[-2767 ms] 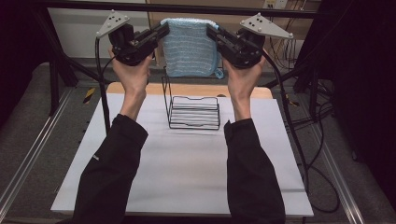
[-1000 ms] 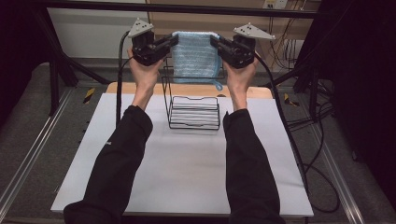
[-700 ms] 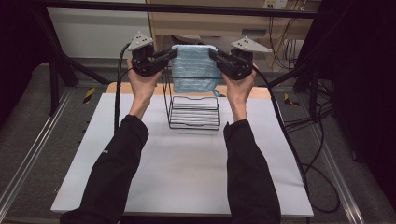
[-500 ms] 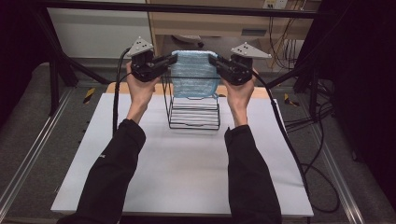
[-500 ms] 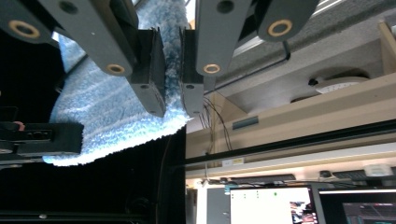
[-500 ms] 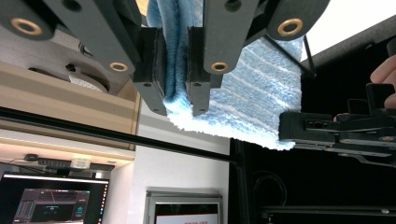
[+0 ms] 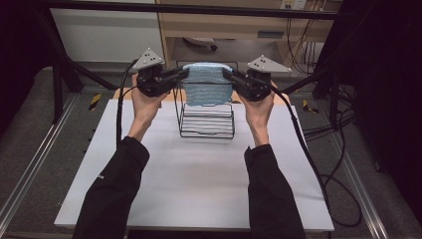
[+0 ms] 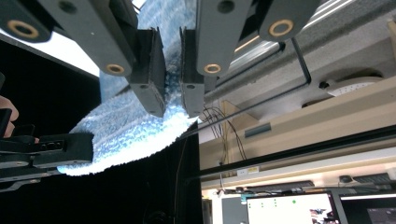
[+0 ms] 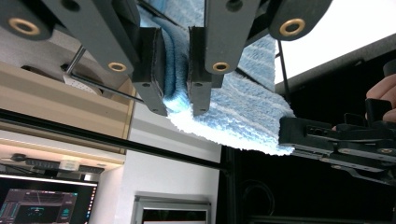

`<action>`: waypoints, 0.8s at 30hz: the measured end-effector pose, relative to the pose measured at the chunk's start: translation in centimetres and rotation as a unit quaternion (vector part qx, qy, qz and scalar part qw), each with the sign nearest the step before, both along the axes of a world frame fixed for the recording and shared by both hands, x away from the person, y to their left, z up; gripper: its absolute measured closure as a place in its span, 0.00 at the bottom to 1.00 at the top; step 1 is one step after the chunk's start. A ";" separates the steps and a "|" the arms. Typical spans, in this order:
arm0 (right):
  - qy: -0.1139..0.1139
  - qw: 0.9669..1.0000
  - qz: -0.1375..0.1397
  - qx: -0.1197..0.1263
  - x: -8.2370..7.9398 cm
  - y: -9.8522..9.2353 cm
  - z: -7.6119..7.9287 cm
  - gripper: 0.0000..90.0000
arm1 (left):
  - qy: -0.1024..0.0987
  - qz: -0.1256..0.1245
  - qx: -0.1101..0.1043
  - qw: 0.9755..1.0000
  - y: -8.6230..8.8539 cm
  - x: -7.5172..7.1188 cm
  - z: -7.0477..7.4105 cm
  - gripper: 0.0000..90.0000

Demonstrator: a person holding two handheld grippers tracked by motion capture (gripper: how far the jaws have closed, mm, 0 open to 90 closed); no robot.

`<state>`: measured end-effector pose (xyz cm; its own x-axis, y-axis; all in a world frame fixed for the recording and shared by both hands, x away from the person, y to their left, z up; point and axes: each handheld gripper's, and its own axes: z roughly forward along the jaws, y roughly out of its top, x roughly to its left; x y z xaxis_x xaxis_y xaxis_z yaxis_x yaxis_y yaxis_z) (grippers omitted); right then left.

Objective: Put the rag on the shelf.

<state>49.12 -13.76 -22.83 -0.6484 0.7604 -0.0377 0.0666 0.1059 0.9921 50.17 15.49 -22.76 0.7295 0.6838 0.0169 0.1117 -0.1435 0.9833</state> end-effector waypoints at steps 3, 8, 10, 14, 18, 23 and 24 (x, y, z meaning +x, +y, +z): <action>0.002 1.000 0.004 -0.009 -0.2 0.1 -0.1 0.88 | 0.011 -0.002 0.007 1.000 0.1 -0.2 -0.1 0.89; 0.008 1.000 0.009 -0.015 -0.7 0.1 -0.3 0.88 | 0.019 -0.006 0.017 1.000 0.0 -0.7 -0.1 0.89; 0.013 1.000 0.013 -0.013 -0.9 0.0 -0.6 0.88 | 0.023 -0.011 0.020 0.999 0.0 -0.9 -0.3 0.89; 0.018 0.999 0.021 -0.017 -1.2 -0.1 -1.0 0.87 | 0.034 -0.021 0.019 0.999 0.2 -1.1 -0.9 0.88; 0.020 0.999 0.024 -0.029 -1.4 0.0 -1.1 0.88 | 0.041 -0.023 0.020 0.999 0.2 -1.3 -1.0 0.87; 0.019 0.999 0.028 -0.040 -1.5 0.0 -1.2 0.88 | 0.054 -0.019 0.022 0.998 0.5 -1.6 -0.5 0.81; 0.020 0.999 0.029 -0.041 -1.6 0.0 -1.2 0.88 | 0.058 -0.016 0.021 0.998 0.7 -1.6 -0.3 0.78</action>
